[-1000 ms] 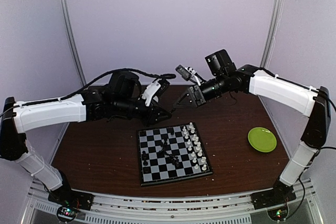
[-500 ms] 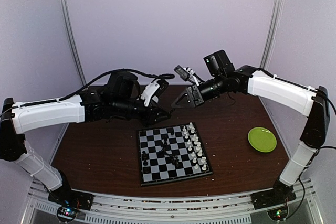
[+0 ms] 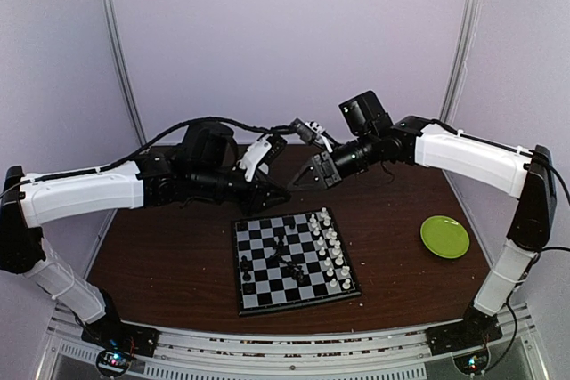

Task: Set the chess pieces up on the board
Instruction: Pass from the left arm to the right

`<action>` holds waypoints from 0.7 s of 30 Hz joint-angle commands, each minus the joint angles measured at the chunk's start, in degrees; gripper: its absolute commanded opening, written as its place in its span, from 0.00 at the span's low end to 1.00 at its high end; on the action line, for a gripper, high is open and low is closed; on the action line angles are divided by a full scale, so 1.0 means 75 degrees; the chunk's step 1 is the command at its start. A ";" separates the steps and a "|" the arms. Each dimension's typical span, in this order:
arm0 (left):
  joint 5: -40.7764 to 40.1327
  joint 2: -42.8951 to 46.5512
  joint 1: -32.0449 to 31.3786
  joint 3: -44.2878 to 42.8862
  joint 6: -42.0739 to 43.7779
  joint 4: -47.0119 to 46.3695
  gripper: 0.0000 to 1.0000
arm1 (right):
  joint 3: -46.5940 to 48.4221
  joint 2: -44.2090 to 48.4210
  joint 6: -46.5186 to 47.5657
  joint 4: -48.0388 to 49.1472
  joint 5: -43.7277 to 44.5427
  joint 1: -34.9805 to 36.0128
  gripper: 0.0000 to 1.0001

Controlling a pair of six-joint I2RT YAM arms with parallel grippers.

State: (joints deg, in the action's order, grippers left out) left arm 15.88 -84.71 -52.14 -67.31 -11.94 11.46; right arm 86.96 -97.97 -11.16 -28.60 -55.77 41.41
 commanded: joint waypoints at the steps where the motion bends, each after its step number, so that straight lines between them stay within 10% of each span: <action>1: 0.0004 0.0150 -0.0009 -0.0038 0.0040 -0.0357 0.15 | -0.0122 -0.0047 -0.0188 0.0336 -0.0242 0.0045 0.19; 8: -0.0040 0.0070 -0.0009 -0.0037 0.0046 -0.0369 0.15 | -0.0271 -0.0048 -0.0290 0.0544 -0.0274 0.0093 0.06; 14: -0.0605 0.0237 -0.0009 0.0000 0.0462 0.0189 0.57 | -0.0028 -0.0057 0.0014 0.0291 -0.0039 0.0092 0.01; 21: -0.2203 0.1274 0.0323 -0.0267 0.2023 0.2525 0.70 | 0.1084 -0.0514 0.1783 -0.1302 0.1589 0.0417 0.00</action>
State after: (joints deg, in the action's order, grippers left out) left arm 7.22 -81.01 -51.81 -67.31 -4.71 21.04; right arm 89.91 -99.85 -6.81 -31.57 -52.03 42.72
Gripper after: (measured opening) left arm 0.671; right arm 0.081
